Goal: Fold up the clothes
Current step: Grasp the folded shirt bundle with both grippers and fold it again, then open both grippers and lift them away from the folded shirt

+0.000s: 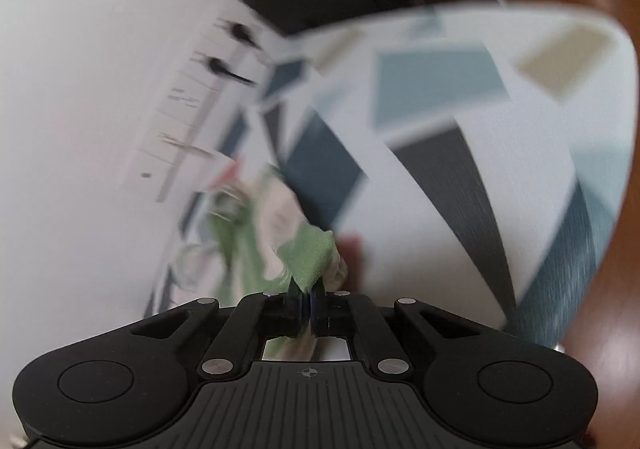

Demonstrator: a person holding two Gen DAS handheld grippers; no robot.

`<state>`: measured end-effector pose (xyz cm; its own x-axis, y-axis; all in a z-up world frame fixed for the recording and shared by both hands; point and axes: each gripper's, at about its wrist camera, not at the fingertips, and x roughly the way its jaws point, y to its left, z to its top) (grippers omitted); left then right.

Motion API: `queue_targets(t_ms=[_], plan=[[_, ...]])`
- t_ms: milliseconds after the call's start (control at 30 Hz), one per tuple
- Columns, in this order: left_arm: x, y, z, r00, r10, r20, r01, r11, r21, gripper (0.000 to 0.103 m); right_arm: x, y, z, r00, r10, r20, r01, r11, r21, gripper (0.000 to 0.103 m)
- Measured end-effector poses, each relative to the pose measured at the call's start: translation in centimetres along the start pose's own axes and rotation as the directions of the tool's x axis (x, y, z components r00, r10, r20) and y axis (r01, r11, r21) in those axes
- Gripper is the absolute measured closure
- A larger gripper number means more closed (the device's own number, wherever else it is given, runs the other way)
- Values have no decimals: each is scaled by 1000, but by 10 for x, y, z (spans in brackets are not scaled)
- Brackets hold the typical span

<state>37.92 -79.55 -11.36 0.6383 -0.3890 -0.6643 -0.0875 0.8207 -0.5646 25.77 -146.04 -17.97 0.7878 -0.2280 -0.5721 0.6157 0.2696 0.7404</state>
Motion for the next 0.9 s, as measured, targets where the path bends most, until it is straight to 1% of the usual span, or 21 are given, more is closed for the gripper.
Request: queue_targets(t_ms=[33,133,200,233,267,300,333,367,400,433,467,533,567,600,633,667,733,800,900], plan=[[-1,0,-3,1000,13,-3,-13,1000,16,100,-1,0,1,1000,-9,-2,9,1000,-8,100],[15,22,-14,993,60,-98,-65,997,-46,100,4,-13,-2,998,-58,-30,58,998,-5,100],[23,34,-19,984,80,-159,-94,992,-83,98,8,-25,-7,993,-98,-60,99,995,12,100],[27,40,-21,978,89,-190,-109,989,-100,89,9,-29,-10,990,-117,-75,118,993,14,98],[31,47,-23,971,97,-220,-125,985,-117,78,9,-32,-12,987,-135,-89,137,990,16,88],[27,44,-21,970,124,-211,-147,985,-96,74,7,-30,-12,983,-163,-83,163,987,-8,75],[23,37,-18,968,156,-197,-169,984,-49,72,3,-25,-11,980,-192,-59,190,981,-38,66],[18,31,-15,965,189,-181,-192,981,-2,73,-2,-17,-10,976,-215,-19,213,975,-69,45],[15,19,-12,965,210,-157,-201,977,72,73,-7,-9,-8,972,-236,23,237,966,-99,37],[11,8,-10,965,229,-131,-210,967,147,73,-12,-2,-6,974,-221,56,227,965,-131,38],[6,-5,-9,963,250,-96,-226,951,213,74,-15,5,-4,978,-196,77,206,965,-165,39],[-3,-24,-5,970,241,-44,-217,930,295,74,-15,25,0,985,-143,94,162,954,-253,39],[-6,-32,-3,975,219,-30,-198,925,325,74,-14,36,1,988,-116,100,141,944,-299,39],[-4,-42,0,982,184,-28,-162,919,360,73,-14,46,3,991,-88,104,119,932,-343,39],[-3,-50,0,987,158,-39,-131,910,394,73,-8,57,3,993,-75,91,105,913,-393,39],[9,-54,0,986,160,-50,-125,902,412,73,0,68,3,995,-66,73,91,892,-444,38],[32,-62,1,984,164,-71,-115,887,448,73,21,86,-3,995,-94,35,98,834,-543,34],[55,-69,2,981,169,-92,-104,870,482,73,41,102,-13,991,-137,-1,105,770,-630,33],[90,-81,3,976,178,-124,-86,842,533,73,75,116,-31,982,-184,-42,99,689,-718,33]])
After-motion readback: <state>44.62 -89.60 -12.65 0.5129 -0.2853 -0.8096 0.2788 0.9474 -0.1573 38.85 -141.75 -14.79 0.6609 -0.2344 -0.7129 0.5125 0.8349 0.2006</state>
